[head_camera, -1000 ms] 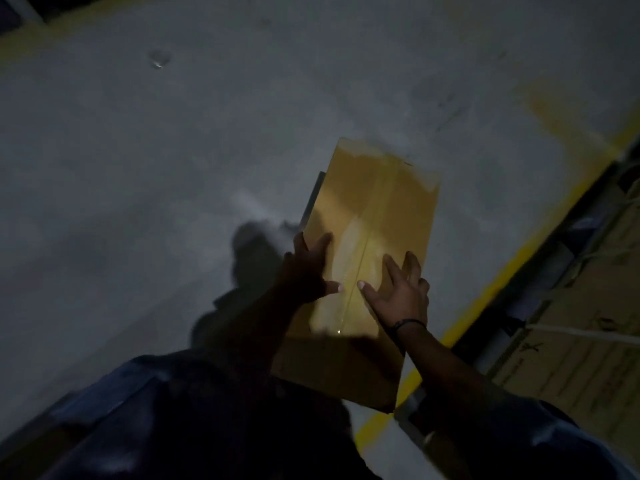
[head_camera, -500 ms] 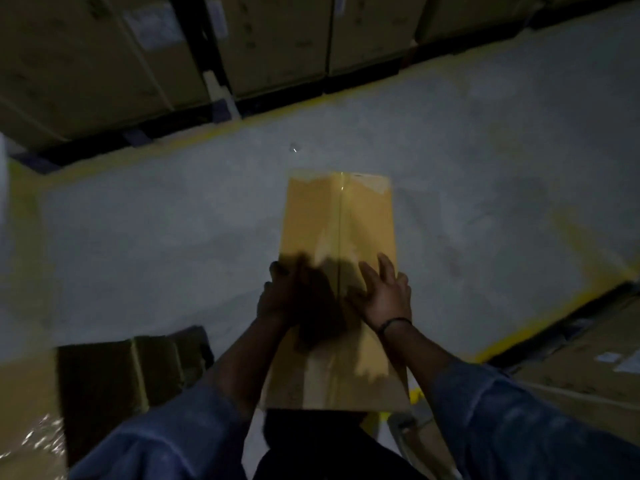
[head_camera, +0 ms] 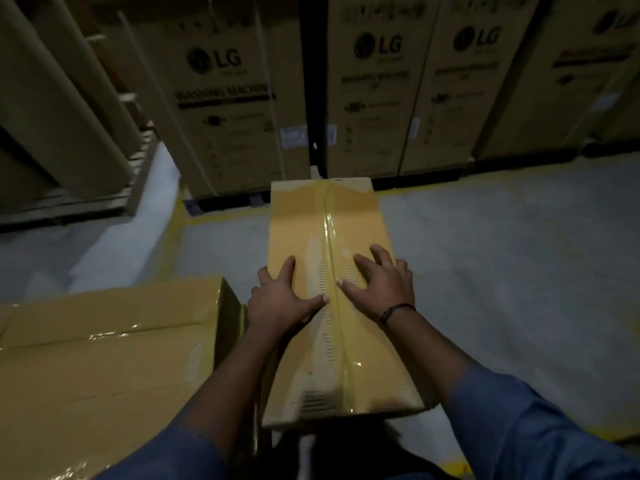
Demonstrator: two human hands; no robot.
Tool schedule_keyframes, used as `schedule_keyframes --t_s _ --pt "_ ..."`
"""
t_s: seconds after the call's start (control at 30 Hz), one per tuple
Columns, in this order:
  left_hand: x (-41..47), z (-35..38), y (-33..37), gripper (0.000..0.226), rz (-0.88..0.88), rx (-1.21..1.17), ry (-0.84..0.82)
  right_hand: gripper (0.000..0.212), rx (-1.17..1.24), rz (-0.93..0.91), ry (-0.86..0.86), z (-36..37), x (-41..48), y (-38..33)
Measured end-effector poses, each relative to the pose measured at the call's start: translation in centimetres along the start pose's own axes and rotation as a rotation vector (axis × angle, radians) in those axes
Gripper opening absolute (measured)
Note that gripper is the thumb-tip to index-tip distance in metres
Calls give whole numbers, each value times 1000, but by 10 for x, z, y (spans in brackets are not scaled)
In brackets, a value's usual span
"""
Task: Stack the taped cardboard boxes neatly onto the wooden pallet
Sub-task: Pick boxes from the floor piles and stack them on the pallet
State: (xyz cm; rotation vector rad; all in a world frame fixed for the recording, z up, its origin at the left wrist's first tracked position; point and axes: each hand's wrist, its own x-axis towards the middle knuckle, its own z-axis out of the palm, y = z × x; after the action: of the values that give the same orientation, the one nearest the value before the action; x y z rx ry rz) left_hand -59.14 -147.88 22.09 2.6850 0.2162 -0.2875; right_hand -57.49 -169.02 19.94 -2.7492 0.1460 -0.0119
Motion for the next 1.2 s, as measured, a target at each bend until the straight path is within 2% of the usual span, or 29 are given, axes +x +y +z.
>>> schedule_keyframes --t_s 0.37,0.77,1.0,1.2 --pt "-150 -95 -59 120 -97 -43 275 75 -10 -315 73 -80 -104 -110" --pt "-267 -144 -149 119 -467 -65 488 71 94 -703 -7 -57 -161 -236" --pt "-339 -134 -183 123 -742 -95 553 75 149 -904 -93 -21 -209 -286" --pt "-407 -113 -196 121 -969 -138 613 71 186 -1101 -254 2 -263 -318"
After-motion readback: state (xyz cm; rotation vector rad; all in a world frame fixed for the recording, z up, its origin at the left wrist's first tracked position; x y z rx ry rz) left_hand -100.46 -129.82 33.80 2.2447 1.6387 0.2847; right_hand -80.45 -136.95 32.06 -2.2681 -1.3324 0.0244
